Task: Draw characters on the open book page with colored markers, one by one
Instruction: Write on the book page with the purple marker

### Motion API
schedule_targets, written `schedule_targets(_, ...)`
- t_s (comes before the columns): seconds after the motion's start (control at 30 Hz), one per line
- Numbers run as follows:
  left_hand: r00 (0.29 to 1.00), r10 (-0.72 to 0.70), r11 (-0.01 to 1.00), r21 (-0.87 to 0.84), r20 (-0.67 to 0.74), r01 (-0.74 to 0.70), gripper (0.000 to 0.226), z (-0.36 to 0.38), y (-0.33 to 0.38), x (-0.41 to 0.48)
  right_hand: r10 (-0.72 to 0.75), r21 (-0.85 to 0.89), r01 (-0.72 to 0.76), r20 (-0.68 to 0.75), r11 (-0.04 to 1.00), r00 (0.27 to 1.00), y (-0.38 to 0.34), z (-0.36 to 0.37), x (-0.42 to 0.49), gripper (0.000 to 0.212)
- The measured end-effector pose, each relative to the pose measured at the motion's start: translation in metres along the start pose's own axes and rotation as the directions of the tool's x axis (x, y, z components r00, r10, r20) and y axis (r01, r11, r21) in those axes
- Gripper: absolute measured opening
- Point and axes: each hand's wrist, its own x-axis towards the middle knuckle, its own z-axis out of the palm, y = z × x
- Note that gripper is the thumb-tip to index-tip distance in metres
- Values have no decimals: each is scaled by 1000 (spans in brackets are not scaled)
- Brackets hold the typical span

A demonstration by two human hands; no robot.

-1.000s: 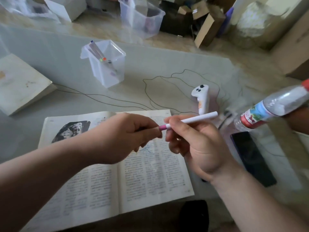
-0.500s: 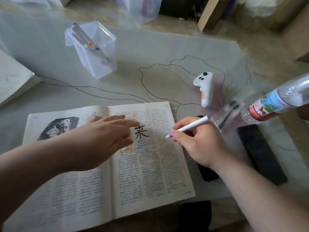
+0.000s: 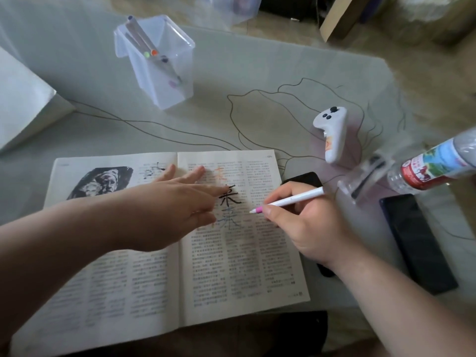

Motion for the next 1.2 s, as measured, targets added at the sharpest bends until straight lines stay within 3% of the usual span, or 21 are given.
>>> schedule_targets(0.13,1000,3,1000,-14,-7,-3,37,1,0,-1,-4,-1,4,-121,1000,993,6,-16,7,12)
schedule_targets(0.2,1000,3,1000,-15,-11,-4,37,2,-1,-1,-24,31,27,-82,999,996,2,-14,5,10)
schedule_targets(0.3,1000,2,1000,-6,-15,-3,36,3,0,-1,-19,-56,18,-16,998,1000,2,-6,3,14)
schedule_targets(0.73,1000,-7,1000,5,-7,7,36,3,1,0,40,-248,-45,-27,968,999,7,-4,4,17)
schedule_targets(0.83,1000,-5,1000,3,-7,5,34,2,1,-1,76,-210,-97,-108,973,991,11,-6,7,16)
schedule_targets(0.97,1000,-3,1000,2,-4,3,34,2,1,-2,81,-80,-90,-114,993,990,11,-7,8,12)
schedule_targets(1.1,1000,-3,1000,6,-3,3,36,3,0,-1,17,-192,-34,-91,981,996,6,-5,6,15)
schedule_targets(1.2,1000,-1,1000,11,-8,2,36,3,0,0,61,-210,-73,-63,975,996,6,-5,6,17)
